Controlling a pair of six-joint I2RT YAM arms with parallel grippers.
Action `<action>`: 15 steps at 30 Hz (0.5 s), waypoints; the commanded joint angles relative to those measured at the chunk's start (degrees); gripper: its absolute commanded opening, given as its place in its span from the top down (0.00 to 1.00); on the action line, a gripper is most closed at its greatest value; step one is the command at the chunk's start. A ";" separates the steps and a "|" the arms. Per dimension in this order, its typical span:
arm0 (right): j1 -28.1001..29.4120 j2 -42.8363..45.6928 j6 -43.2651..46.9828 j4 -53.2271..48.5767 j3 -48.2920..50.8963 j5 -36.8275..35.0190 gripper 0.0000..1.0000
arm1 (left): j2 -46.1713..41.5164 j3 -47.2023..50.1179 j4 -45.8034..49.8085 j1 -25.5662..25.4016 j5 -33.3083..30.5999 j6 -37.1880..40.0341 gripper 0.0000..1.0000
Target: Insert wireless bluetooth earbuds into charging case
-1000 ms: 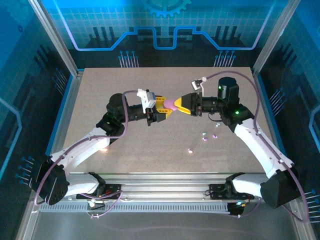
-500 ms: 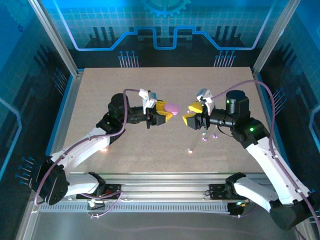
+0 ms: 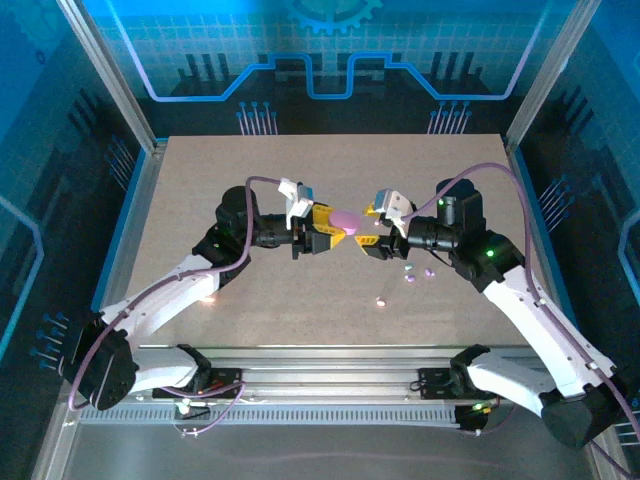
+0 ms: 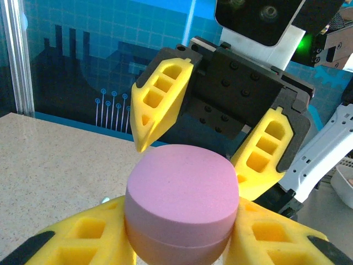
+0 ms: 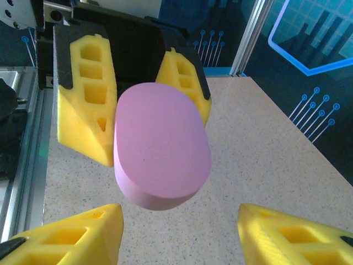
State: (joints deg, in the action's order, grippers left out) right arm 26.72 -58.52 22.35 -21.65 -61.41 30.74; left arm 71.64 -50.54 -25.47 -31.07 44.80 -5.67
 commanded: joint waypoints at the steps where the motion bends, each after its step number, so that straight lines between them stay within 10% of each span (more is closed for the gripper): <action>1: 0.79 -0.84 0.20 1.63 -1.76 2.01 0.42 | 0.34 -2.14 1.02 0.07 1.77 1.08 0.66; 15: 0.26 -2.42 -7.30 4.69 -2.47 4.70 0.43 | 0.87 -2.88 5.31 0.02 1.67 4.69 0.66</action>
State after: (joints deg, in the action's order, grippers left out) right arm 26.72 -61.47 17.06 -20.38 -62.00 33.89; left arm 71.96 -51.72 -22.26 -31.05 44.86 -3.36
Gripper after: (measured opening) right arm 0.572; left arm 0.373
